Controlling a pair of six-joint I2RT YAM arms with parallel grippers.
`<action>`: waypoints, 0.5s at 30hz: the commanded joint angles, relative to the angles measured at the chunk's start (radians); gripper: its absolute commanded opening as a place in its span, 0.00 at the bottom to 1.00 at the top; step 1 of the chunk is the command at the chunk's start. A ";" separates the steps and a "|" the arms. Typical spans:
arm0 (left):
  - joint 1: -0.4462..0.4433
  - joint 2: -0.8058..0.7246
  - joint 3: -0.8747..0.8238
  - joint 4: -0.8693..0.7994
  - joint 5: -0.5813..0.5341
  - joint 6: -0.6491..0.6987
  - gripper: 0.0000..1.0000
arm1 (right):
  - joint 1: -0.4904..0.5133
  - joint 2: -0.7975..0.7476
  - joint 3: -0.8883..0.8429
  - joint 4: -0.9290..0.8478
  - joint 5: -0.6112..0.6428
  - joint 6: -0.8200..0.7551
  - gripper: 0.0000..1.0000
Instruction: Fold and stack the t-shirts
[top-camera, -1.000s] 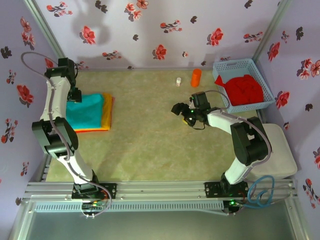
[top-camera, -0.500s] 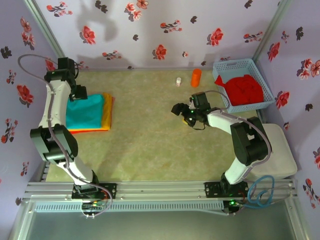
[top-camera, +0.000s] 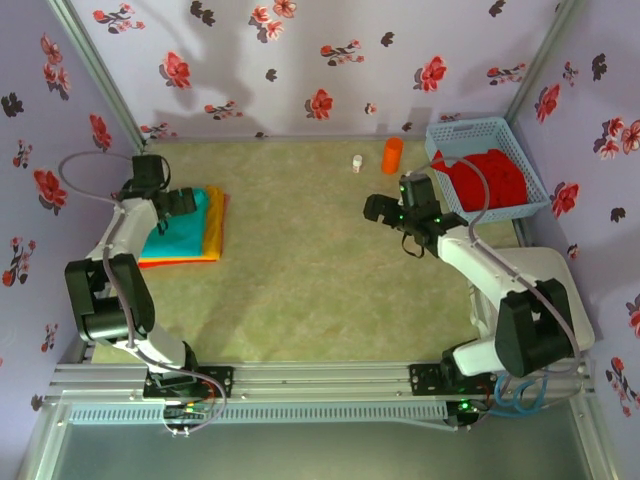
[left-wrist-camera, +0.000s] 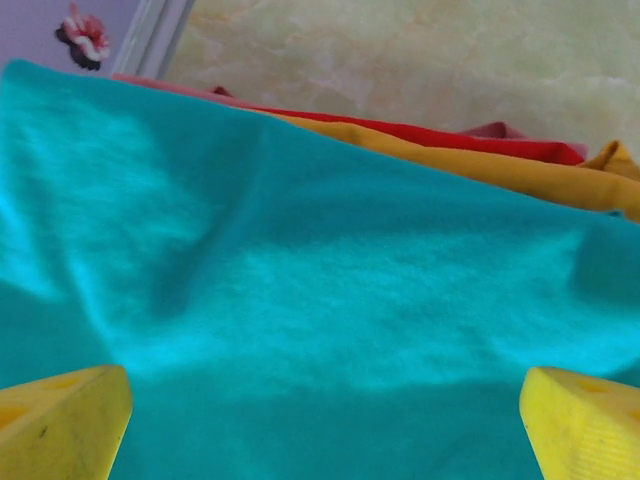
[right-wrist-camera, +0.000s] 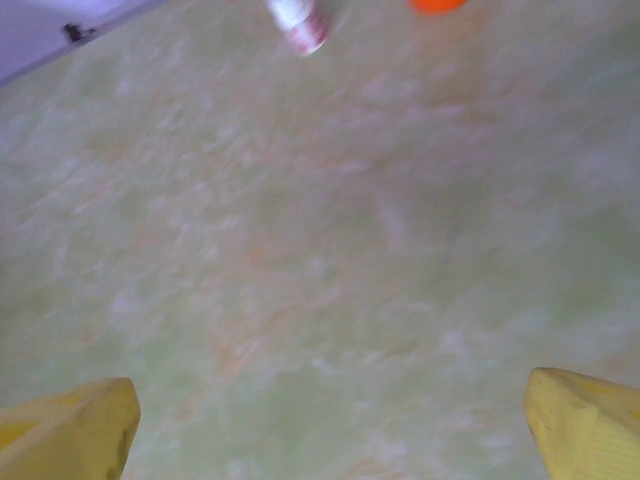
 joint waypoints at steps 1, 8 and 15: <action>-0.007 -0.061 -0.131 0.319 0.029 -0.002 1.00 | -0.006 -0.029 -0.056 -0.015 0.275 -0.145 0.99; -0.012 -0.202 -0.462 0.641 0.024 -0.002 1.00 | -0.006 -0.143 -0.296 0.259 0.557 -0.311 0.99; -0.040 -0.262 -0.657 0.885 0.001 0.019 1.00 | -0.021 -0.251 -0.433 0.417 0.622 -0.431 1.00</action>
